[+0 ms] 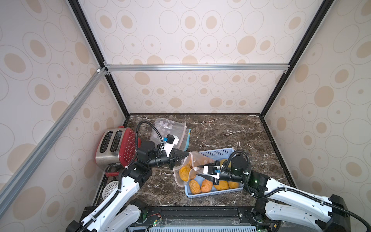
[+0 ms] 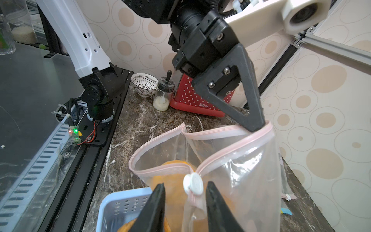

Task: Put the potatoes into a zipper bag and zip it
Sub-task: Place the zipper food storage bag at the center of the board.

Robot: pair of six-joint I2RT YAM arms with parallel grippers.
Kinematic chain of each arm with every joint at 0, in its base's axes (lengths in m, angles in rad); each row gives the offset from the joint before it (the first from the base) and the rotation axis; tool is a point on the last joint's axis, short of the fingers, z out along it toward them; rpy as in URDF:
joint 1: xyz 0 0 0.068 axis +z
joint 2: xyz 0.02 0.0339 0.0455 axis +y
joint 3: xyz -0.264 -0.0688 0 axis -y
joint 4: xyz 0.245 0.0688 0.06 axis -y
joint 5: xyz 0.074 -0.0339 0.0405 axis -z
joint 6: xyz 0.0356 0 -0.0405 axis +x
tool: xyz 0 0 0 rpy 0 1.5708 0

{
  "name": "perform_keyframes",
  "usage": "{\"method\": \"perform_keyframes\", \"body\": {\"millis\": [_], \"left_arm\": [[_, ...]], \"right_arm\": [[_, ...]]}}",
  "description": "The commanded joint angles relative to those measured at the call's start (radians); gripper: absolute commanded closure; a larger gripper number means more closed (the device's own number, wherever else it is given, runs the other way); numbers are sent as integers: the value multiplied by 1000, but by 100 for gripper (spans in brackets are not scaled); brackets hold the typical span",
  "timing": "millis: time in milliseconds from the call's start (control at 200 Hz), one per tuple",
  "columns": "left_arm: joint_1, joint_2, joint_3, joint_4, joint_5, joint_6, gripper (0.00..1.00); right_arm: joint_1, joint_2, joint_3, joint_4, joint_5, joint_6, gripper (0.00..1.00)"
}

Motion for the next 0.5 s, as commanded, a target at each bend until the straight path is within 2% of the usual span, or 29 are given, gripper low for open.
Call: {"method": "perform_keyframes", "body": {"millis": [0, 175, 265, 495], "left_arm": [[0, -4, 49, -11, -4, 21, 100], [0, -4, 48, -12, -6, 21, 100], [0, -3, 49, -13, -7, 18, 100], [1, 0, 52, -22, -6, 18, 100]], "right_arm": [[7, 5, 26, -5, 14, -46, 65], [8, 9, 21, -9, 34, -49, 66], [8, 15, 24, -8, 57, -43, 72], [7, 32, 13, 6, 62, -54, 73]]}}
